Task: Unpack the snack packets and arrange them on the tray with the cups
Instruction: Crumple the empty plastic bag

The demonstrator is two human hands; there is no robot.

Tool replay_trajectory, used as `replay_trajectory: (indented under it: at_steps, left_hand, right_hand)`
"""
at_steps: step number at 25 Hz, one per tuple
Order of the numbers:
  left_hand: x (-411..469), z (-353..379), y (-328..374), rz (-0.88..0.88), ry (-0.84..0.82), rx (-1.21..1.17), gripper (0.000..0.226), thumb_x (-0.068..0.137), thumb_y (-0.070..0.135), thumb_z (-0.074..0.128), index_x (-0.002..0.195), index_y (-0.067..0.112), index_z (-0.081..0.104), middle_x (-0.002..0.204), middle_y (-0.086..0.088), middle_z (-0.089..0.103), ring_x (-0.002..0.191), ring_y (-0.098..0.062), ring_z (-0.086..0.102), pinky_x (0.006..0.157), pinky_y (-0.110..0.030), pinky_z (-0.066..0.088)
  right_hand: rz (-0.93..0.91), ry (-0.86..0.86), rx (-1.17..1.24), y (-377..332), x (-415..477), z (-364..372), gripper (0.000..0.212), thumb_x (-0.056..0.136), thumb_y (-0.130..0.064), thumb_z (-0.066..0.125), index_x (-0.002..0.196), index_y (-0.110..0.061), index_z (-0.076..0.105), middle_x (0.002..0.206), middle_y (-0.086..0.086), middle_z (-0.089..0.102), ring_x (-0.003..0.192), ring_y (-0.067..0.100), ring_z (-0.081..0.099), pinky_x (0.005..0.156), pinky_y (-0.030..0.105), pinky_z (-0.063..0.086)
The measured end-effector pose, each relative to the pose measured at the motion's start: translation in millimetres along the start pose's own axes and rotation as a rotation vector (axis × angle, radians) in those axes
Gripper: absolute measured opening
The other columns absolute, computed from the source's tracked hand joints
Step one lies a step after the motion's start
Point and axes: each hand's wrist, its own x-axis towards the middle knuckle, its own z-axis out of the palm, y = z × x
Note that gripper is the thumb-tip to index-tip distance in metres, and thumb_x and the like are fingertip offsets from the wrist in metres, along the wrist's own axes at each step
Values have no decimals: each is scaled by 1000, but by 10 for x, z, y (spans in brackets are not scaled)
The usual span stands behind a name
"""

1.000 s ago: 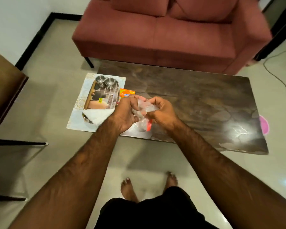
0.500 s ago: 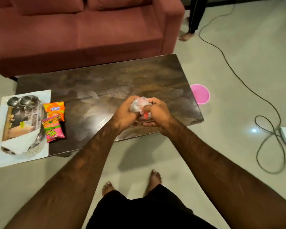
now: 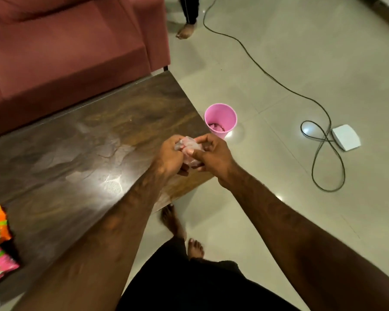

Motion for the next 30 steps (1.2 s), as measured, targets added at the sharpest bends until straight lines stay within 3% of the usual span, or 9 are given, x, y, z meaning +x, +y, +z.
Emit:
replay_trajectory:
  at_steps: [2, 6, 8, 12, 17, 22, 26, 28, 30]
  left_hand:
    - [291, 154, 199, -6, -104, 40, 24, 96, 8, 48, 117, 13, 58, 102, -21, 70, 80, -40, 72, 65, -52, 60]
    - [811, 405, 531, -40, -227, 91, 49, 91, 11, 61, 135, 21, 44, 111, -5, 59, 88, -22, 64, 71, -40, 57]
    - [1138, 554, 647, -61, -251, 146, 61, 90, 13, 65, 143, 21, 36, 119, -3, 56, 96, -19, 59, 77, -37, 55]
    - [1886, 911, 742, -163, -270, 126, 64, 90, 6, 63, 146, 21, 35, 132, -6, 56, 111, -19, 57, 72, -28, 51]
    - [3009, 1556, 766, -274, -204, 99, 63, 90, 3, 59, 148, 20, 38, 137, -3, 53, 112, -17, 54, 84, -31, 49]
    - [4011, 2048, 565, -367, -127, 44, 55, 90, 3, 58, 141, 20, 43, 114, 3, 60, 89, -6, 57, 72, -29, 50]
    - [4460, 2134, 233, -427, -122, 74, 53, 90, 3, 59, 140, 18, 45, 122, 0, 57, 103, -16, 59, 77, -32, 51]
    - [4547, 2098, 109, -454, -100, 68, 46, 90, 2, 58, 132, 20, 49, 119, 1, 58, 98, -13, 60, 69, -29, 51]
    - [4542, 2051, 45, -475, -76, 74, 43, 90, 1, 59, 128, 20, 51, 113, 3, 59, 97, -14, 60, 68, -28, 51]
  right_hand:
    - [3, 110, -34, -36, 295, -176, 32, 90, -15, 85, 116, -8, 68, 115, 19, 75, 99, 37, 79, 55, 30, 65]
    - [49, 262, -44, -36, 846, -548, 25, 83, -11, 90, 103, -10, 75, 108, 13, 79, 103, 35, 78, 86, 52, 67]
    - [110, 319, 34, -29, 1166, -756, 22, 82, -5, 89, 99, -10, 77, 108, 16, 80, 104, 38, 78, 92, 56, 65]
    - [267, 407, 248, 92, 1948, -1210, 29, 86, 4, 81, 115, -2, 78, 115, 19, 80, 103, 40, 80, 83, 44, 69]
    - [424, 363, 468, 256, 3251, -1699, 47, 87, 7, 57, 128, -6, 76, 128, 26, 74, 104, 41, 76, 77, 34, 65]
    - [511, 289, 429, 580, 4531, -1898, 59, 91, 7, 55, 145, -13, 64, 137, 19, 68, 103, 39, 76, 58, 24, 61]
    - [523, 217, 348, 952, 5220, -1872, 67, 94, 8, 54, 154, -23, 51, 134, 14, 62, 98, 33, 70, 45, 22, 56]
    - [550, 195, 294, 1104, 5339, -1854, 64, 96, 6, 54, 153, -23, 52, 138, 14, 63, 110, 35, 69, 53, 25, 58]
    - [595, 181, 242, 1203, 5287, -1835, 54, 97, 0, 56, 147, -21, 59, 136, 14, 68, 121, 35, 68, 77, 34, 60]
